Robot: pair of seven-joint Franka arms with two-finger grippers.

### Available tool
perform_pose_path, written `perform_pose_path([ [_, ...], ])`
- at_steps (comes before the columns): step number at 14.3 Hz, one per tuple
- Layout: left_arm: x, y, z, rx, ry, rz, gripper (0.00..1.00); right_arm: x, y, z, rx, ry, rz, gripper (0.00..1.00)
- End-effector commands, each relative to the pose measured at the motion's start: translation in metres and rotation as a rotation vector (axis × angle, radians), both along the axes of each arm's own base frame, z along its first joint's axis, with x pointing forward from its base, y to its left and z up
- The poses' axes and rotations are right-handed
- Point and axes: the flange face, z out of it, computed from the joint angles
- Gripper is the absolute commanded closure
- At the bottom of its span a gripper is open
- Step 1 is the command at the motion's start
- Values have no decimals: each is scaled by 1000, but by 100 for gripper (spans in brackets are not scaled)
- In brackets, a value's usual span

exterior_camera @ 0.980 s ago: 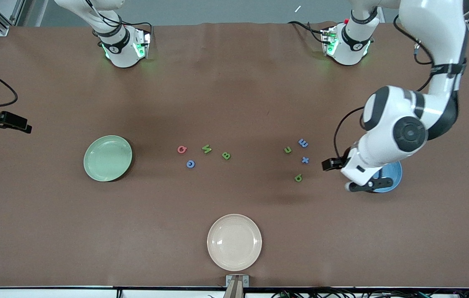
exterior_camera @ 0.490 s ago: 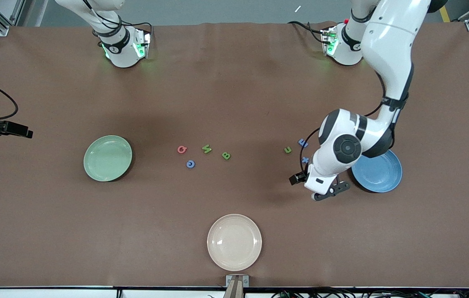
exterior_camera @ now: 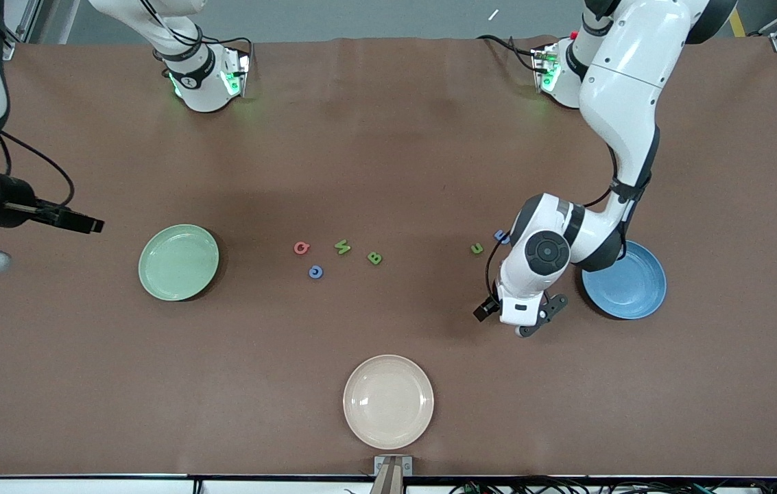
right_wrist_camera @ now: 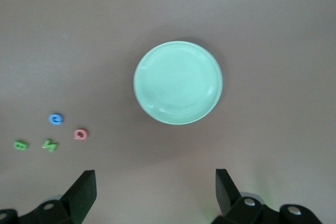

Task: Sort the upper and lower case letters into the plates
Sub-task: 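Grasp the green lowercase q with the left gripper while the right gripper reaches letters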

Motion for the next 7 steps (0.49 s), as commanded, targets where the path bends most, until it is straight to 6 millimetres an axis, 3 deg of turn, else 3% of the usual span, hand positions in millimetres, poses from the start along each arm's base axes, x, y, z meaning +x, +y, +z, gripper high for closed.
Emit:
perform_pose_path([
  [1, 1, -2, -6, 17, -6, 7, 12, 1, 58, 3, -15, -21, -56, 0],
  [4, -6, -1, -13, 25, 12, 2, 14, -3, 137, 0, -38, -47, -60, 0],
  [7, -18, -4, -24, 37, 37, -10, 16, -7, 194, -26, -65, -36, -133, 0],
])
